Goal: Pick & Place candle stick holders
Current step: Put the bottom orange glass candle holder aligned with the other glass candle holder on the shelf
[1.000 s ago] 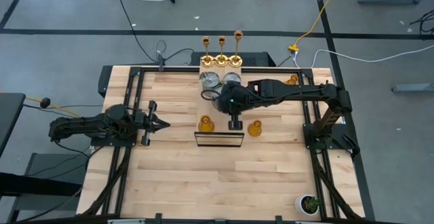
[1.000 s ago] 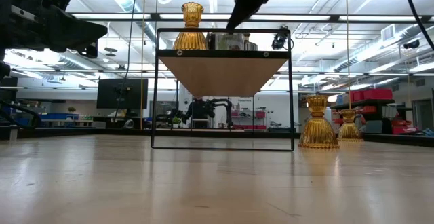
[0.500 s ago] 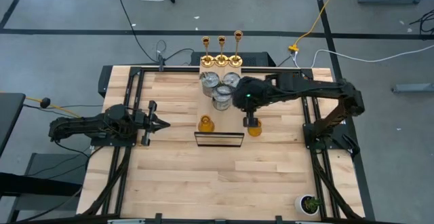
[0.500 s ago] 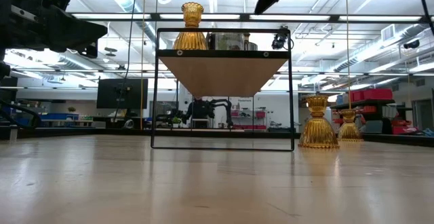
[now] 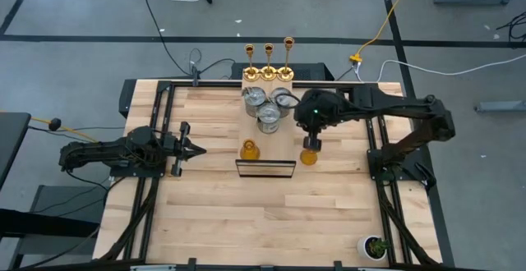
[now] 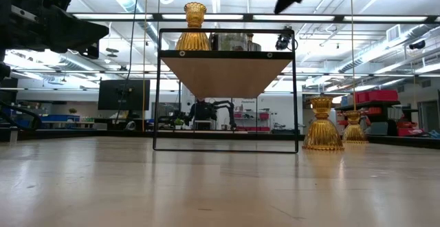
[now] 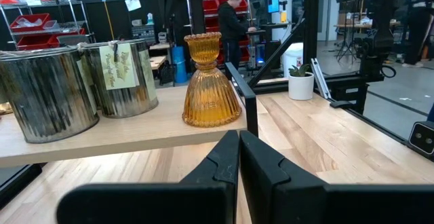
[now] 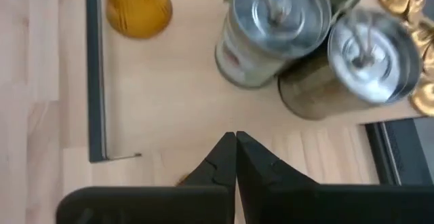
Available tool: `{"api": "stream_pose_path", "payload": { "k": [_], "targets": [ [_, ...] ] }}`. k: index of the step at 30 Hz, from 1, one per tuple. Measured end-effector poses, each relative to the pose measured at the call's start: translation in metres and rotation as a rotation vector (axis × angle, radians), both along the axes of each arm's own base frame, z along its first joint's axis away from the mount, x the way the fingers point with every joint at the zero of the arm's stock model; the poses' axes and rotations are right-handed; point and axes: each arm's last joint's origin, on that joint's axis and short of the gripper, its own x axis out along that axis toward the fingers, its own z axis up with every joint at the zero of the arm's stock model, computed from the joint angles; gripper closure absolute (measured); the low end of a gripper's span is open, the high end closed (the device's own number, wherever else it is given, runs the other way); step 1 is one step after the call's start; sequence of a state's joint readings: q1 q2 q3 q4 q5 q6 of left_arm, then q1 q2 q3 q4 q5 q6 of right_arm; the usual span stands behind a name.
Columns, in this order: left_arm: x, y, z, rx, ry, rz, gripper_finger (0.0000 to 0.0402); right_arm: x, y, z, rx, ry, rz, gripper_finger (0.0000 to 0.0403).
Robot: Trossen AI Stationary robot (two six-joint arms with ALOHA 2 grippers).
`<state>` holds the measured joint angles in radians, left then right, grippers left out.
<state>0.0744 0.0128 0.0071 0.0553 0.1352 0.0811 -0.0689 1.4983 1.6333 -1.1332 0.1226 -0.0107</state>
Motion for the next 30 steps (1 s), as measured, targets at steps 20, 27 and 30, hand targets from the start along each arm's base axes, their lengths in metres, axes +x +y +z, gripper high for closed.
{"api": "stream_pose_path", "payload": {
  "k": [20, 27, 30],
  "targets": [
    [0.0, 0.0, 0.0, 0.0, 0.0, 0.0, 0.0383, -0.068, 0.005, -0.088, 0.023, 0.177, 0.003, 0.0371],
    [0.0, 0.0, 0.0, 0.0, 0.0, 0.0, 0.0383, -0.07, 0.006, -0.109, 0.053, 0.166, 0.02, 0.0291],
    [0.0, 0.0, 0.0, 0.0, 0.0, 0.0, 0.0383, -0.068, 0.007, -0.114, 0.065, 0.146, 0.018, 0.0246]
  ]
}}
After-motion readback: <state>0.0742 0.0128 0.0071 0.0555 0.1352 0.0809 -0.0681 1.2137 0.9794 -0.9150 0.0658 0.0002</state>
